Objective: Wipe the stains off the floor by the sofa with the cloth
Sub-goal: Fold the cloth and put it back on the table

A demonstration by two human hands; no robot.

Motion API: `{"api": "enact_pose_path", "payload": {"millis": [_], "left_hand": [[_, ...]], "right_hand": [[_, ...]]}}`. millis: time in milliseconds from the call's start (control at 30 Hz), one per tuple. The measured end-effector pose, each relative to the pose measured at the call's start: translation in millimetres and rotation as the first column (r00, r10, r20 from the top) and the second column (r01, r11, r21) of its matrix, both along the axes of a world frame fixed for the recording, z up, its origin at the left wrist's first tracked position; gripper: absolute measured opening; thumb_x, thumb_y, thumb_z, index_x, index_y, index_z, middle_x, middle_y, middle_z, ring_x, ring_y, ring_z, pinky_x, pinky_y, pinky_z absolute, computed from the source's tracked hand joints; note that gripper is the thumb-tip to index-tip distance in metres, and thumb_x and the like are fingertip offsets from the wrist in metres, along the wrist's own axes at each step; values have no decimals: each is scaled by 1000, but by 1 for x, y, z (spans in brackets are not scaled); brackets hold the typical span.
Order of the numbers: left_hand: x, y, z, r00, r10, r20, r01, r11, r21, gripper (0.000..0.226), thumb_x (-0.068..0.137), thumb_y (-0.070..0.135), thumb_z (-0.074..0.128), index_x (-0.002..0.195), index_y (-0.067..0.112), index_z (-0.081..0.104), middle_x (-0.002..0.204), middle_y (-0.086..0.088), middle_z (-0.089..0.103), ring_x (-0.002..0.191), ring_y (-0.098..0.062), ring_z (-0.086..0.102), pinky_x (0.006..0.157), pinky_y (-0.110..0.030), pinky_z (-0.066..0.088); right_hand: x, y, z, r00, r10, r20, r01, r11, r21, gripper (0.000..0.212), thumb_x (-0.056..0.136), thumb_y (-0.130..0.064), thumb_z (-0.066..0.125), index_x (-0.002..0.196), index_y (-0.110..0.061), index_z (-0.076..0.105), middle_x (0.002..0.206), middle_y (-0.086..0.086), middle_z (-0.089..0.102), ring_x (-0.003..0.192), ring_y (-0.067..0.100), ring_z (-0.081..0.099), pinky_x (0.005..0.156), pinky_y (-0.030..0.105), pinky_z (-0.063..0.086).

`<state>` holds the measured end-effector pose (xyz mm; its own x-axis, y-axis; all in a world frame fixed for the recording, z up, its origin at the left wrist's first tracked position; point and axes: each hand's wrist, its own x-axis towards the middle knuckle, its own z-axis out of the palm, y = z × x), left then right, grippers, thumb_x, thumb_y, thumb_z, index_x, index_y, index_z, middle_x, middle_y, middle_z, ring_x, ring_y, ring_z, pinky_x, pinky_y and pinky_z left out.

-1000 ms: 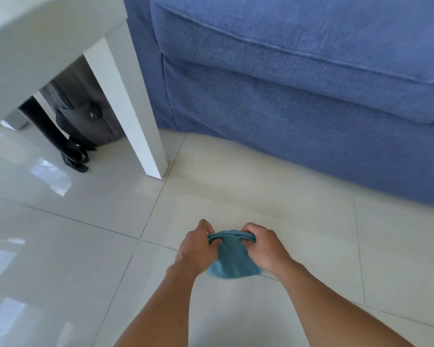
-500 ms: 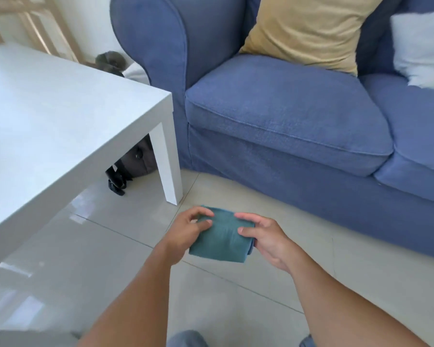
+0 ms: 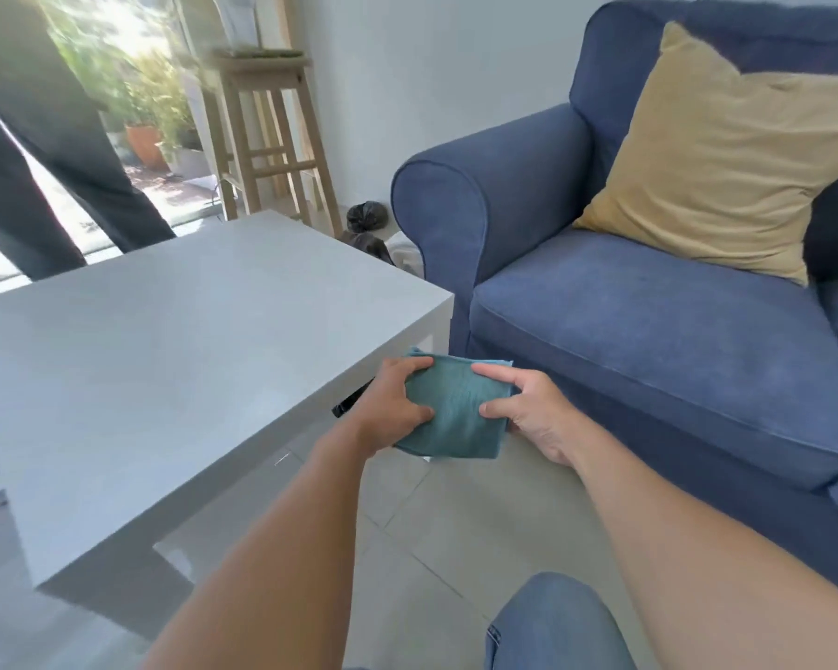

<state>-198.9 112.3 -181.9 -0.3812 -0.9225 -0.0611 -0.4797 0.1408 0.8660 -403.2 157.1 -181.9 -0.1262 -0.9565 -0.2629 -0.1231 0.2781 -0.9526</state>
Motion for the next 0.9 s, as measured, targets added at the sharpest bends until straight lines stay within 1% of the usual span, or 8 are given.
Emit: {"api": "enact_pose_path", "payload": {"millis": [200, 300, 467, 533, 633, 733, 833, 900], "left_hand": [[28, -39, 63, 983, 179, -41, -182, 981, -62, 67, 84, 5, 67, 146, 20, 45, 139, 1, 38, 123, -19, 48, 102, -35, 47], [58, -58, 74, 951, 305, -54, -308, 949, -69, 70, 81, 6, 70, 146, 17, 46, 140, -4, 40, 121, -22, 50, 101, -34, 47], [112, -65, 58, 888, 456, 63, -457, 890, 1, 74, 67, 21, 74, 137, 6, 52, 137, -11, 43, 106, -25, 57, 81, -29, 51], [135, -66, 48, 855, 500, 137, -506, 862, 15, 73, 61, 24, 70, 128, -1, 55, 133, -16, 45, 93, -27, 59, 69, -24, 49], [158, -70, 42, 798, 567, 203, -577, 817, -14, 53, 75, 11, 69, 125, 0, 54, 131, -8, 37, 80, -14, 51, 61, -18, 43], [173, -76, 38, 752, 594, 285, -614, 789, -23, 35, 79, 11, 69, 112, 8, 56, 121, 0, 32, 76, -11, 51, 76, -32, 54], [181, -76, 43, 736, 571, 363, -616, 787, 10, 41, 75, 23, 75, 111, 12, 58, 119, -2, 31, 83, -19, 57, 85, -39, 54], [183, -75, 45, 714, 557, 424, -604, 796, -29, 47, 74, 30, 73, 115, 16, 57, 119, 0, 29, 97, -23, 54, 84, -38, 51]], "right_hand": [[28, -66, 76, 987, 128, -97, -139, 984, -110, 55, 82, 10, 68, 125, -25, 68, 107, 2, 65, 93, 17, 63, 85, 31, 55], [58, -108, 88, 968, 229, -105, -239, 966, -97, 55, 81, 10, 69, 123, -25, 69, 117, 9, 64, 105, 28, 66, 82, 35, 59], [117, -161, 78, 906, 357, -226, -379, 923, -60, 51, 77, 10, 75, 118, -20, 72, 126, 7, 61, 107, 30, 66, 91, 49, 58], [147, -174, 71, 851, 406, -333, -443, 895, -43, 52, 76, 8, 76, 121, -19, 71, 130, 7, 60, 110, 27, 64, 94, 45, 56], [185, -186, 61, 781, 445, -438, -510, 859, -36, 54, 77, 3, 76, 126, -19, 69, 134, 5, 58, 113, 22, 59, 95, 33, 52], [208, -192, 54, 726, 453, -518, -548, 835, -38, 54, 80, 6, 69, 130, -15, 66, 135, 6, 53, 116, 22, 55, 89, 25, 47], [218, -194, 51, 687, 447, -573, -562, 827, -28, 54, 82, 8, 61, 130, -16, 64, 134, 5, 50, 109, 22, 55, 75, 20, 45], [218, -195, 50, 654, 456, -604, -578, 816, -11, 54, 83, 5, 60, 131, -19, 63, 135, 5, 51, 109, 20, 54, 78, 21, 42]]}}
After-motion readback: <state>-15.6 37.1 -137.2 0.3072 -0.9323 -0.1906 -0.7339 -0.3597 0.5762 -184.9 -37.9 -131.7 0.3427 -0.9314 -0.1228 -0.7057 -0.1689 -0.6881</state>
